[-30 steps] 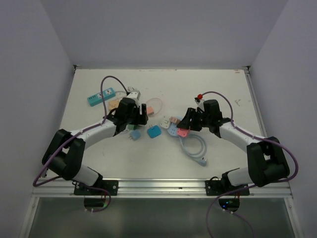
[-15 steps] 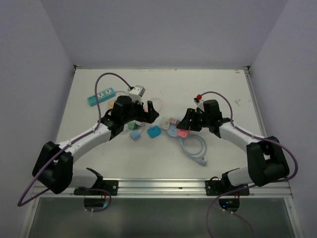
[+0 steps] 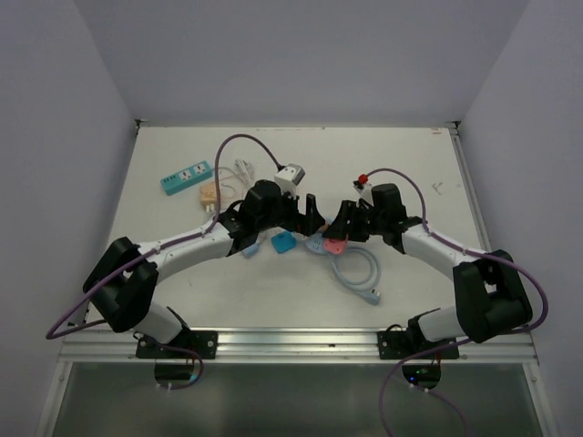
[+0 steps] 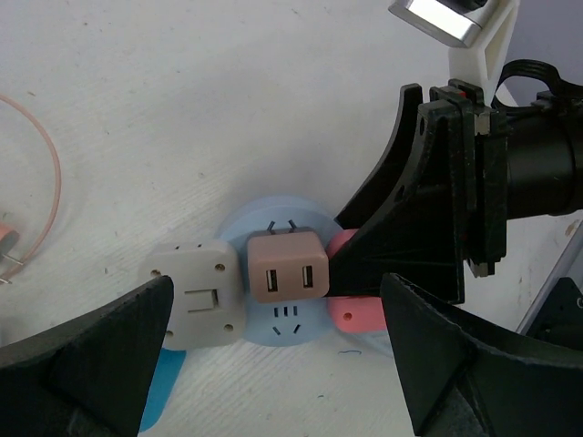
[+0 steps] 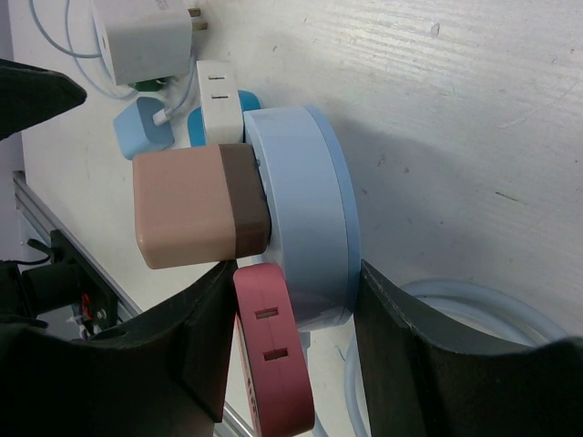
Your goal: Pull the plug off the socket
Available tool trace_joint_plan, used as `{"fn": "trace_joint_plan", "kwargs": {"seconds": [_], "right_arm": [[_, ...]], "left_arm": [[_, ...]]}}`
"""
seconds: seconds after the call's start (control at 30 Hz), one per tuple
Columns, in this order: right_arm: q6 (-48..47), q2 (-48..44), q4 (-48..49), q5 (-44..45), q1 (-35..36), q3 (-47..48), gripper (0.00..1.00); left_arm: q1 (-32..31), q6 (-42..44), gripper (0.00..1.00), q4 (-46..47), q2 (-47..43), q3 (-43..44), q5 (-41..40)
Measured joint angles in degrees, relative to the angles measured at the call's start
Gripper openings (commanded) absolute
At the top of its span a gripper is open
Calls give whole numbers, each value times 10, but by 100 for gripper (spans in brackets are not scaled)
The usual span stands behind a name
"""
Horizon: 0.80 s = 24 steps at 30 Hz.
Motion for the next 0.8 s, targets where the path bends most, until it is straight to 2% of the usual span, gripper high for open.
{"fn": "trace_joint_plan", "kwargs": {"seconds": [0.2, 0.3, 0.57, 0.8], "right_arm": [[0, 0, 0, 0, 3, 0, 0], [-1, 0, 0, 0, 3, 0, 0], [-1, 0, 0, 0, 5, 0, 0], [-1, 0, -2, 1, 8, 0, 0]], "left_arm": [[-23, -9, 85, -1, 42, 28, -29], [-29, -10, 82, -4, 55, 37, -39], [-41, -13, 67, -13, 79, 58, -64], [-51, -13, 66, -36, 104, 73, -84]]}}
